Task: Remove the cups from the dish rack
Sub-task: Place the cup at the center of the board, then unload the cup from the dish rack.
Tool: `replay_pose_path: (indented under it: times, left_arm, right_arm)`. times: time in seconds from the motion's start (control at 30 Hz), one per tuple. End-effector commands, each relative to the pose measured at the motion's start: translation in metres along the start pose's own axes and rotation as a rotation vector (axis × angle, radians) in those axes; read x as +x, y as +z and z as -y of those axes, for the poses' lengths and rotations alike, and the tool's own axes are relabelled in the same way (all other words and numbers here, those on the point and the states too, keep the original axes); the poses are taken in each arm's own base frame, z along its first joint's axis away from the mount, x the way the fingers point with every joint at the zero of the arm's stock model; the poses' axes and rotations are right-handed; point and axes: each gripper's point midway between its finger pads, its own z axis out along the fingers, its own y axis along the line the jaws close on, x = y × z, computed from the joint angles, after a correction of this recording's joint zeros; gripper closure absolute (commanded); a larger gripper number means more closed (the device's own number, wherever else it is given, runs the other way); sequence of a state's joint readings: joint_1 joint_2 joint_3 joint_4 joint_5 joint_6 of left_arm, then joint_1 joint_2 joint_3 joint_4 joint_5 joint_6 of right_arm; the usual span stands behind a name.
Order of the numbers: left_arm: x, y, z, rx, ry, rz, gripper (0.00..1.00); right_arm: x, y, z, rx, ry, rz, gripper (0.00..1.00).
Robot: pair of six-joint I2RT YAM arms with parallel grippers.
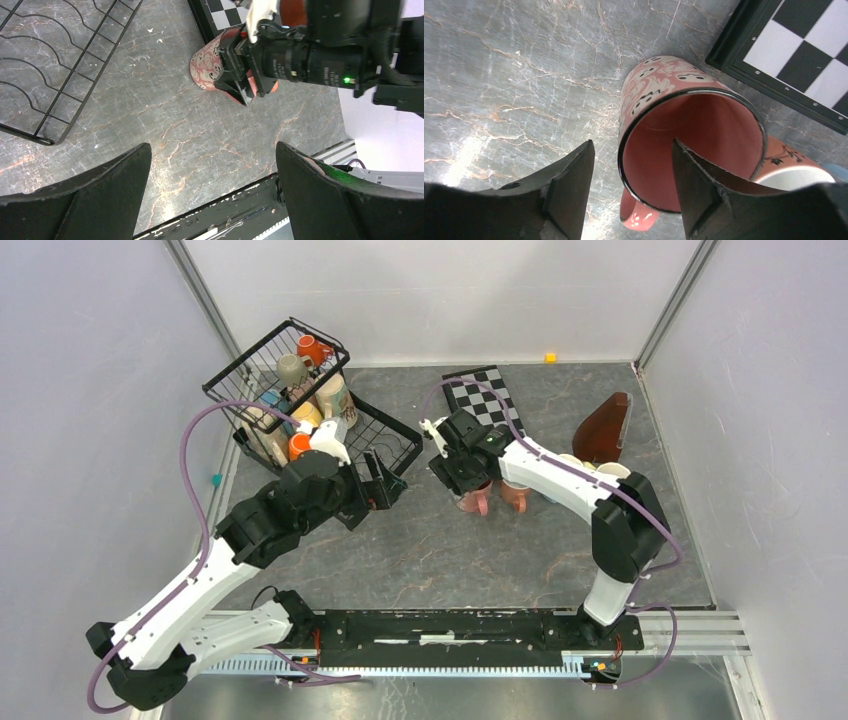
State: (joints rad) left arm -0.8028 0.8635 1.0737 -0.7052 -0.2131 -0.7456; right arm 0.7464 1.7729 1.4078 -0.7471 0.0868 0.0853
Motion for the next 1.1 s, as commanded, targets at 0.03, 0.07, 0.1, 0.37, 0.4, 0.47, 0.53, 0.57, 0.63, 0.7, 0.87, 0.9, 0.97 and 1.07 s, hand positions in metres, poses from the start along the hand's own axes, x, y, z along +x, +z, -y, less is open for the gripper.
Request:
replay_pose_path:
  times: [0.03,0.07,0.1,0.37,0.4,0.47,0.53,0.57,0.63,0.7,0.87,0.9,0.97,1.07]
  left_arm:
    - [-0.013,-0.001,0.005,0.000,-0.007,0.043,0.00]
    - [-0.014,-0.001,0.006,0.000,-0.006,0.042,0.00]
    - [-0.017,-0.002,0.008,0.003,-0.006,0.047,0.00]
    - [-0.042,-0.009,0.018,-0.020,0.010,0.089,0.00]
    - [-0.046,-0.009,0.018,-0.026,0.011,0.096,0.00]
    - [-0.054,-0.011,0.022,-0.031,0.010,0.111,0.00]
    - [-0.060,-0.011,0.022,-0.047,0.012,0.121,0.00]
    - [-0.062,-0.011,0.023,-0.052,0.013,0.125,0.00]
    - [-0.070,-0.013,0.026,-0.059,0.013,0.141,0.00]
    - [-0.075,-0.012,0.028,-0.066,0.013,0.149,0.00]
    - [-0.082,-0.008,0.019,-0.147,0.012,0.165,0.00]
    - [-0.082,-0.007,0.015,-0.174,0.006,0.169,0.00]
    - [-0.080,-0.002,0.006,-0.227,-0.011,0.174,0.00]
    - [-0.076,0.008,-0.009,-0.326,-0.044,0.171,0.00]
  right_arm:
    - [-0.038,-0.048,-0.001,-0.019,0.018,0.165,0.30]
    - [-0.040,-0.052,-0.001,-0.020,0.020,0.175,0.28]
    - [-0.042,-0.058,-0.002,-0.025,0.023,0.188,0.26]
    - [-0.057,-0.104,0.000,-0.041,0.041,0.321,0.02]
    - [-0.058,-0.111,0.000,-0.043,0.046,0.345,0.02]
    - [-0.060,-0.122,0.001,-0.047,0.058,0.386,0.02]
    - [-0.061,-0.133,0.002,-0.049,0.071,0.432,0.02]
    - [-0.061,-0.139,0.002,-0.049,0.077,0.454,0.02]
    - [-0.060,-0.148,0.003,-0.054,0.089,0.492,0.02]
    - [-0.058,-0.156,0.003,-0.057,0.103,0.530,0.02]
    - [-0.050,-0.173,0.004,-0.068,0.131,0.613,0.02]
    - [-0.049,-0.174,0.004,-0.072,0.137,0.623,0.02]
    - [-0.045,-0.179,0.003,-0.083,0.142,0.648,0.02]
    - [-0.040,-0.184,0.003,-0.089,0.146,0.681,0.02]
